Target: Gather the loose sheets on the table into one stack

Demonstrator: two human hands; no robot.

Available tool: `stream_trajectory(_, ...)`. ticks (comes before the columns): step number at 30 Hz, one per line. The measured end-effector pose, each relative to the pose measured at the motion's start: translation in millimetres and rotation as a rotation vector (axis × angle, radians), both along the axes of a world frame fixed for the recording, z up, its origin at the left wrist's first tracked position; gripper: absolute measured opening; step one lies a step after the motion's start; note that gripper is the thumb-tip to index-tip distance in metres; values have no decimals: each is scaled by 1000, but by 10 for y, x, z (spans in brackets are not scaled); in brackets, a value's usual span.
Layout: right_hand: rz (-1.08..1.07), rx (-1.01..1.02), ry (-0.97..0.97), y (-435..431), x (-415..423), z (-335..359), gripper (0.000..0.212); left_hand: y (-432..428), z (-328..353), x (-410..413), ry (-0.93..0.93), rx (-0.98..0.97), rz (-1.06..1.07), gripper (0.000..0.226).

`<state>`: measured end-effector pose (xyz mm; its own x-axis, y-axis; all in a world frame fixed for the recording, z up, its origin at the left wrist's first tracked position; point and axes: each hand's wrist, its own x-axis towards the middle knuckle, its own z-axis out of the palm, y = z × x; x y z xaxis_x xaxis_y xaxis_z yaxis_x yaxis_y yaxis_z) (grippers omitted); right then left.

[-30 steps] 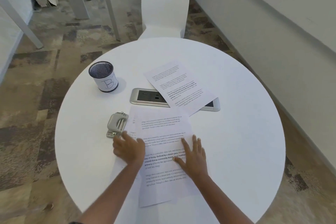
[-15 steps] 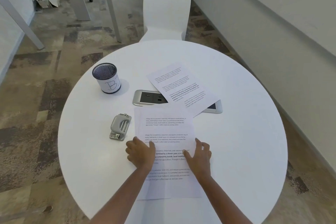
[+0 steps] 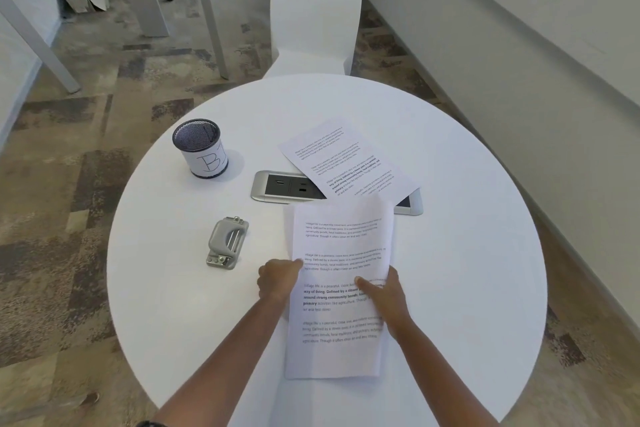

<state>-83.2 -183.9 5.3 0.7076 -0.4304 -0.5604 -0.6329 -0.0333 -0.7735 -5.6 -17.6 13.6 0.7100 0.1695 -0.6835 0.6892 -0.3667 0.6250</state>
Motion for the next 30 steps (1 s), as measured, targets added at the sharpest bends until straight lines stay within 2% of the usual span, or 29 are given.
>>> stream_trajectory(3, -13, 78, -12, -58, 28, -71, 60, -34, -37, -1, -27, 14, -40, 30)
stream_trajectory(7, 10, 171, -25, -74, 40, 19, 56, -89, -4, 15, -71, -55, -43, 28)
stream_trajectory(11, 20, 242, 0, -181, 16, 37, 30, -56, -33, 32, -97, -32, -30, 33)
stream_trajectory(18, 125, 85, 48, -315, -62, -59, 29, 40, -107, 17, -93, 30, -39, 35)
stream_trajectory(21, 120, 58, -1, -317, -89, -63, 25, 26, -78, 12, -163, 161, -54, 37)
stream_trajectory(24, 20, 136, -28, -338, -116, -71, 24, 39, -32, 16, -307, 316, -48, 48)
stream_trajectory(26, -39, 159, -39, -377, -134, -95, 24, 63, -15, 27, -364, 235, -8, 57)
stream_trajectory(28, -82, 187, -50, -417, -124, -88, 24, 94, -26, 58, -334, 11, 0, 59)
stream_trajectory(30, -81, 204, -68, -444, -74, -70, 25, 116, -16, 91, -265, -220, -40, 49)
